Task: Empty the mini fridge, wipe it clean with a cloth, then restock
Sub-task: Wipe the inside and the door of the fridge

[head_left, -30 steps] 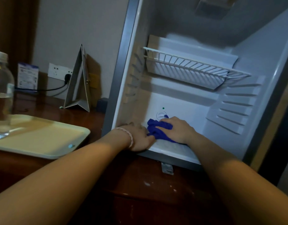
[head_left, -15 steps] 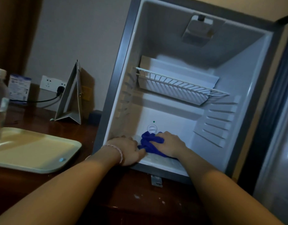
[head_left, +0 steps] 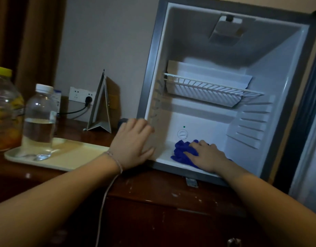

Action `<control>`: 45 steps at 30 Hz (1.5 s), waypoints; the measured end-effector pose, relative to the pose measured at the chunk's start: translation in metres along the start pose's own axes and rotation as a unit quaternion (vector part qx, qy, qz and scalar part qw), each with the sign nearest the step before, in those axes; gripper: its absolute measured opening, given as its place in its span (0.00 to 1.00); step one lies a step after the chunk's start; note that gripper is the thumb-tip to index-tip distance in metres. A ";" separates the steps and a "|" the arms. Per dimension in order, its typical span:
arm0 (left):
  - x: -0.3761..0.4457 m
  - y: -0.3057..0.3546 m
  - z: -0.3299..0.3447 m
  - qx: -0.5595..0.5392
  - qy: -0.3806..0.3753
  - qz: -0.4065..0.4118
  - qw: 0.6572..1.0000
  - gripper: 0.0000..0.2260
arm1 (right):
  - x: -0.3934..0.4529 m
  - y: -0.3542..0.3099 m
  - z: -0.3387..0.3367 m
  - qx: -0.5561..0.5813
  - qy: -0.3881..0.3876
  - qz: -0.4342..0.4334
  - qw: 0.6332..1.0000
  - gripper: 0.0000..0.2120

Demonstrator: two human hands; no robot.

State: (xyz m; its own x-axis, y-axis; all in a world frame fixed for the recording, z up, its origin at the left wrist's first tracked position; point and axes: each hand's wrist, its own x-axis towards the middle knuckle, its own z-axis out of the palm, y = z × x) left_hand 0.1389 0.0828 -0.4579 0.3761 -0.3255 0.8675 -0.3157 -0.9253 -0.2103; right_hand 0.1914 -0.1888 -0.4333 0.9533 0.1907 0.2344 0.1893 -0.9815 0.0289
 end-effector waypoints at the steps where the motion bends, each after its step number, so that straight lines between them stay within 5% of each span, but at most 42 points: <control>1: 0.002 -0.005 0.000 -0.041 0.025 -0.086 0.995 0.27 | -0.001 -0.002 0.000 -0.004 -0.001 0.003 1.000 0.26; 5: 0.014 -0.008 0.013 -0.277 0.009 -0.274 0.921 0.40 | -0.007 -0.008 -0.002 -0.017 -0.004 0.009 1.000 0.30; 9: 0.021 0.004 0.027 -0.483 0.037 -0.332 0.809 0.30 | -0.018 -0.012 -0.004 -0.009 -0.018 0.002 1.000 0.40; 21: 0.021 0.005 0.045 -0.380 0.109 -0.330 0.857 0.14 | 0.037 -0.056 0.006 -0.003 0.004 -0.079 0.997 0.36; 26: 0.018 0.003 0.049 -0.383 0.125 -0.322 0.857 0.19 | 0.082 -0.069 0.016 0.039 0.015 -0.110 0.993 0.31; 35: 0.018 0.002 0.048 -0.378 0.123 -0.314 0.862 0.09 | 0.102 -0.076 0.020 0.052 0.017 -0.110 0.992 0.34; 45: 0.018 0.006 0.038 -0.413 0.081 -0.355 0.835 0.34 | 0.023 -0.083 0.009 0.055 0.050 -0.136 0.988 0.25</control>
State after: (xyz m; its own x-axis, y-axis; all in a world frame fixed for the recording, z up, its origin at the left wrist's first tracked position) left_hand 0.1770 0.0638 -0.4603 0.6217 0.3400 0.7056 -0.5825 -0.4014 0.7068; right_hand 0.2001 -0.1031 -0.4394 0.8370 0.4389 0.3267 0.4649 -0.8854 -0.0015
